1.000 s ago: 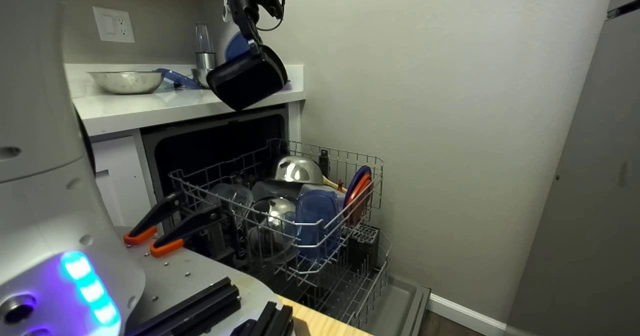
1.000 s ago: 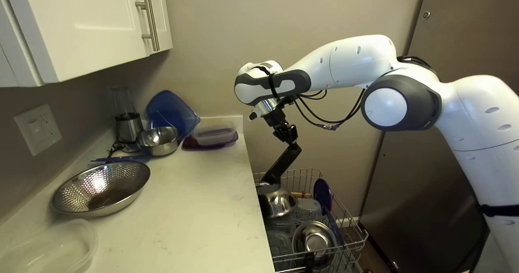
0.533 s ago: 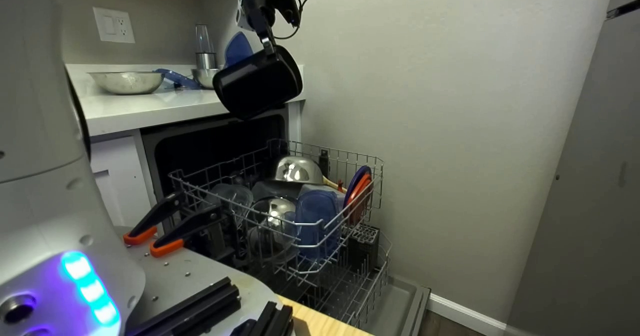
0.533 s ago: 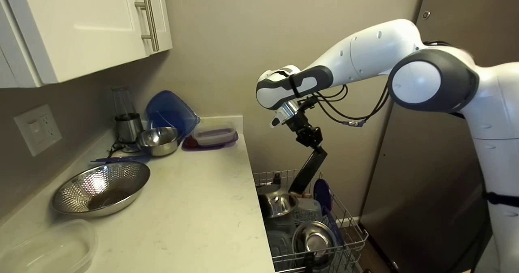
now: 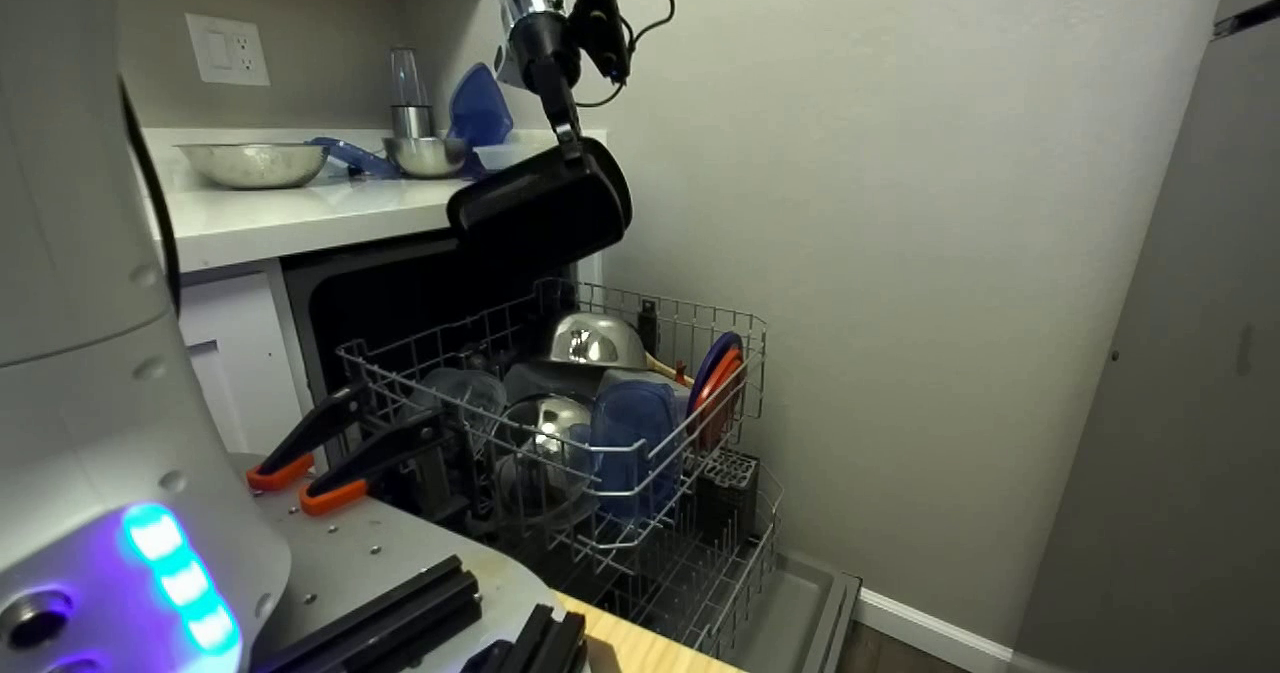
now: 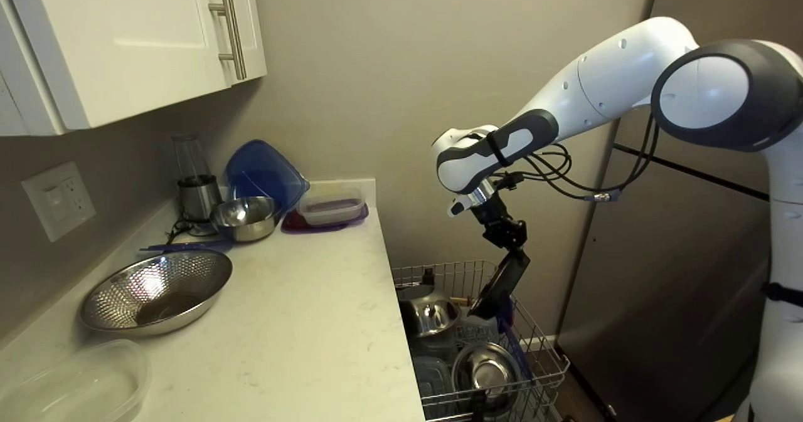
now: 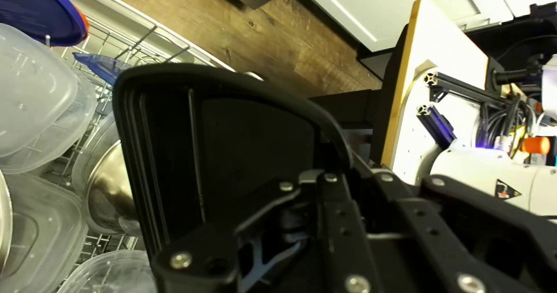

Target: Pick up the black lunch box and place it upside down in the dishwasher tray

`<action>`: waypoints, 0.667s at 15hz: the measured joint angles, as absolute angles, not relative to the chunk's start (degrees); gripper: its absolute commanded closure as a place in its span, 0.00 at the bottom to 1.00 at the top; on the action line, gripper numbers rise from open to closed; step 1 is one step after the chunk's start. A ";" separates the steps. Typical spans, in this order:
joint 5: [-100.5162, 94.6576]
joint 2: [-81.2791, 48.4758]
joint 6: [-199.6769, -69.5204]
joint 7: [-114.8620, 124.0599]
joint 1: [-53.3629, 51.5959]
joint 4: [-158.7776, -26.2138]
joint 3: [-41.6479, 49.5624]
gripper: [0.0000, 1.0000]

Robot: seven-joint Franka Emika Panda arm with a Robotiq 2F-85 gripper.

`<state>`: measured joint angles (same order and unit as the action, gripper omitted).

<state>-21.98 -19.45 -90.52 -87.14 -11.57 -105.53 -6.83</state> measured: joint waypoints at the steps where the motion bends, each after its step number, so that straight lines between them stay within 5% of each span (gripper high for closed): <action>1: -21.99 -18.96 -92.86 -87.14 -11.08 -107.53 -6.94 0.99; 10: -21.99 -19.15 -95.22 -87.14 -10.59 -108.85 -7.30 0.94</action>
<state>-21.99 -19.15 -95.22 -87.14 -10.59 -108.85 -7.30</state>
